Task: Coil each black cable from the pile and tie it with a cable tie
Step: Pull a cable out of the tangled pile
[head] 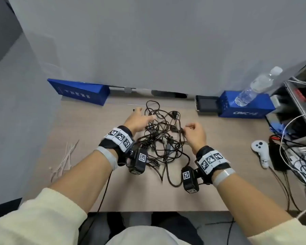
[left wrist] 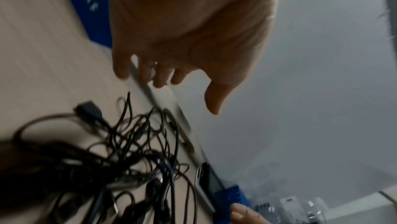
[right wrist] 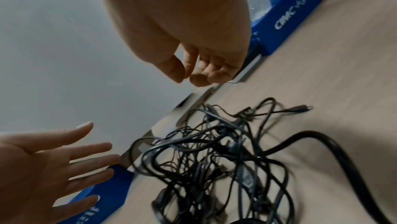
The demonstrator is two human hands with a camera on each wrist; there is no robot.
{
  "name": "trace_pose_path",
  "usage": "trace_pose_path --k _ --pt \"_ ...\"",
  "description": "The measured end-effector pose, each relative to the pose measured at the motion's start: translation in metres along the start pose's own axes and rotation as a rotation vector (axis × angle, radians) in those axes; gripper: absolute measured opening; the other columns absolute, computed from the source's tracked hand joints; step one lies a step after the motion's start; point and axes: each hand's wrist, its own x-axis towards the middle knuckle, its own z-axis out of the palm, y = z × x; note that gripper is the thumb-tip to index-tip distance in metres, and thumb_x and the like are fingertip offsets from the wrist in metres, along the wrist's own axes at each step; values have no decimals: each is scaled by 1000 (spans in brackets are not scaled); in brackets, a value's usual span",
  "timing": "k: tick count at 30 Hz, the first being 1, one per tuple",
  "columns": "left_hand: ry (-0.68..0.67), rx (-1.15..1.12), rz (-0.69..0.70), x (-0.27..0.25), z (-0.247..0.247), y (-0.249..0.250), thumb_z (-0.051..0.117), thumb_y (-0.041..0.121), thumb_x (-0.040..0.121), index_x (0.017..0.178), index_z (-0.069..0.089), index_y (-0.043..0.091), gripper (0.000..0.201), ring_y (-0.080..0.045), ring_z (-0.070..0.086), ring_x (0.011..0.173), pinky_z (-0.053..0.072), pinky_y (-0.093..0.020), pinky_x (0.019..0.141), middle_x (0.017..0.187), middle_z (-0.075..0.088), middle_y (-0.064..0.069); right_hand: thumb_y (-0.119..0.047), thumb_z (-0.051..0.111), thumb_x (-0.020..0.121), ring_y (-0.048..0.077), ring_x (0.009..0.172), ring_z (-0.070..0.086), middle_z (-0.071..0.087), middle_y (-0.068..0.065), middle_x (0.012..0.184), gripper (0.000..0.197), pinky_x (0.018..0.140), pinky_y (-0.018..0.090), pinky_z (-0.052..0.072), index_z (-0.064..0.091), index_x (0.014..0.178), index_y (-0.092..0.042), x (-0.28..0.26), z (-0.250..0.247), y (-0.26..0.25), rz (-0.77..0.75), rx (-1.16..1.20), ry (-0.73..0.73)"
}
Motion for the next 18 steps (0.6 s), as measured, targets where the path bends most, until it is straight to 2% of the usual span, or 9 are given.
trace_pose_path --k 2,3,4,6,9,11,13,15,18 --pt "-31 47 -19 10 18 5 68 51 85 157 24 22 89 -28 40 140 34 -48 116 157 37 -8 -9 58 91 22 84 67 72 6 99 20 78 39 58 65 84 -26 17 -10 10 76 -27 -18" --pt "-62 69 -28 13 27 5 65 54 87 154 31 21 82 -26 43 139 33 -48 116 154 42 -6 -5 56 91 20 79 66 73 8 98 26 80 41 58 67 83 -27 25 -14 18 106 -47 -89" --pt "-80 84 -27 15 34 5 60 57 88 145 47 21 69 -24 50 133 36 -47 115 146 52 -3 -2 54 92 19 75 63 72 9 98 30 81 40 57 70 87 -26 29 -15 26 119 -51 -181" --pt "-39 88 0 17 42 5 54 60 87 104 74 26 44 -20 65 110 45 -46 107 117 72 3 0 51 96 17 81 62 69 4 104 34 84 37 56 73 108 -23 37 -14 32 49 -120 -334" --pt "28 104 -32 19 51 3 59 44 94 74 77 19 36 -15 70 75 55 -39 88 78 76 6 1 51 94 13 98 62 65 -6 117 44 91 31 54 70 122 -26 53 -7 29 -148 -261 -445" --pt "47 239 -83 16 49 1 65 35 91 71 76 18 28 -11 61 58 49 -30 69 60 70 5 -6 55 92 12 92 62 65 -8 114 40 82 27 52 70 121 -28 58 2 25 -224 -325 -527" --pt "64 303 -117 13 47 2 70 32 88 71 75 18 23 -10 55 53 40 -27 62 50 63 7 -19 63 91 8 83 61 66 -8 107 32 73 21 47 71 120 -30 63 12 24 -231 -400 -664" --pt "83 284 -148 12 46 1 73 25 87 75 74 17 15 -10 56 53 41 -24 60 54 64 9 -26 71 88 8 87 61 68 -8 107 25 76 21 44 72 112 -31 64 21 28 -254 -481 -779" --pt "62 298 -185 8 42 1 70 11 87 85 74 15 6 -10 57 55 52 -28 58 67 68 9 -21 79 84 13 90 64 70 -9 93 10 86 26 50 72 89 -26 61 30 35 -235 -467 -725"
